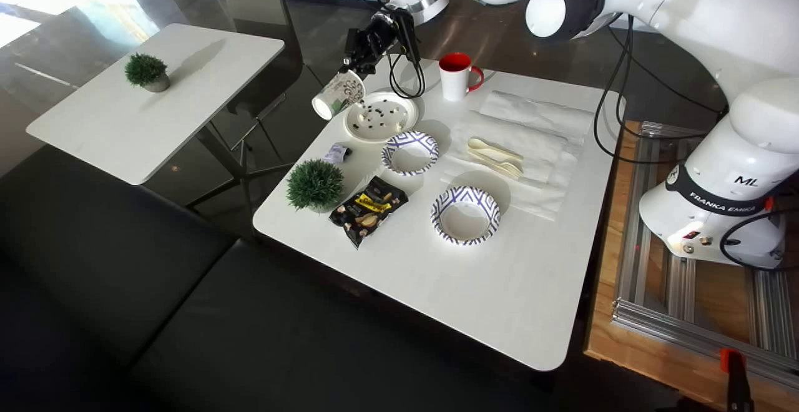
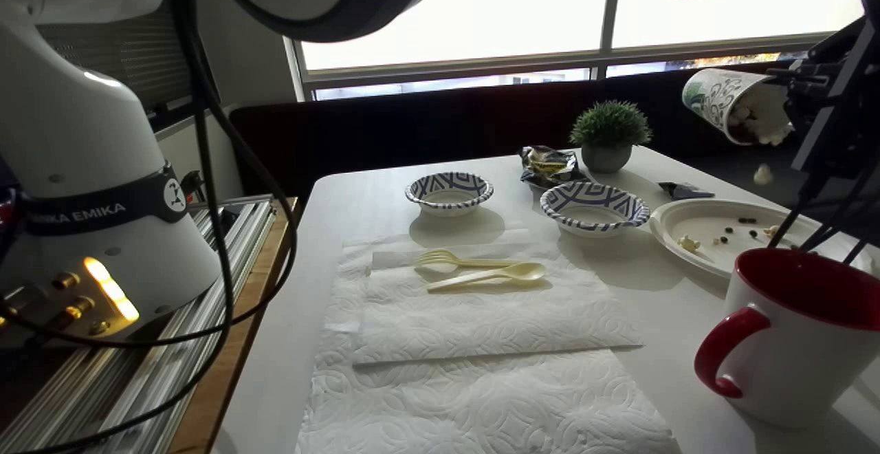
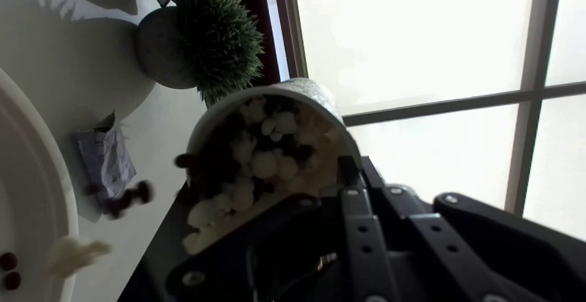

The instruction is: Pour the contents from the cup onto the white plate

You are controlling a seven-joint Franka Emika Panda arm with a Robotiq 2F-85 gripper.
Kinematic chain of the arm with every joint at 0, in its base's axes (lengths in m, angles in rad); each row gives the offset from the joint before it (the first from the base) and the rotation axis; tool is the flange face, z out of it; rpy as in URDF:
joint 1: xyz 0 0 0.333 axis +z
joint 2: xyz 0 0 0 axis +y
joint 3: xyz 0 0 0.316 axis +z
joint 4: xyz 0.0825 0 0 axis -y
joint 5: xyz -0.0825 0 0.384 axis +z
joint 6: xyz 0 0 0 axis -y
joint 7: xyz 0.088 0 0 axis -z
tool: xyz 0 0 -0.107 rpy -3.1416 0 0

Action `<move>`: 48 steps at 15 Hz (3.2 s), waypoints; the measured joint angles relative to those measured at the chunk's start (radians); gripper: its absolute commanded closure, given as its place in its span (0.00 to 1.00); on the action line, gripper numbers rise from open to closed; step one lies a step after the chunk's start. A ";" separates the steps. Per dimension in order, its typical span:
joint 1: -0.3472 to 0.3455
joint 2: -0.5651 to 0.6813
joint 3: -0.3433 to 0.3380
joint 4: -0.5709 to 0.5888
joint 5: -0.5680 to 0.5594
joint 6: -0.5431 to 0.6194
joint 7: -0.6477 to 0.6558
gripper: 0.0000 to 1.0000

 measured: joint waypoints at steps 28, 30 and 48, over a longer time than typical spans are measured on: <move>-0.053 0.032 0.089 0.003 0.059 0.000 0.031 0.99; -0.056 0.033 0.093 0.003 0.059 0.000 0.037 0.99; -0.092 0.043 0.146 0.007 0.076 -0.024 0.060 0.99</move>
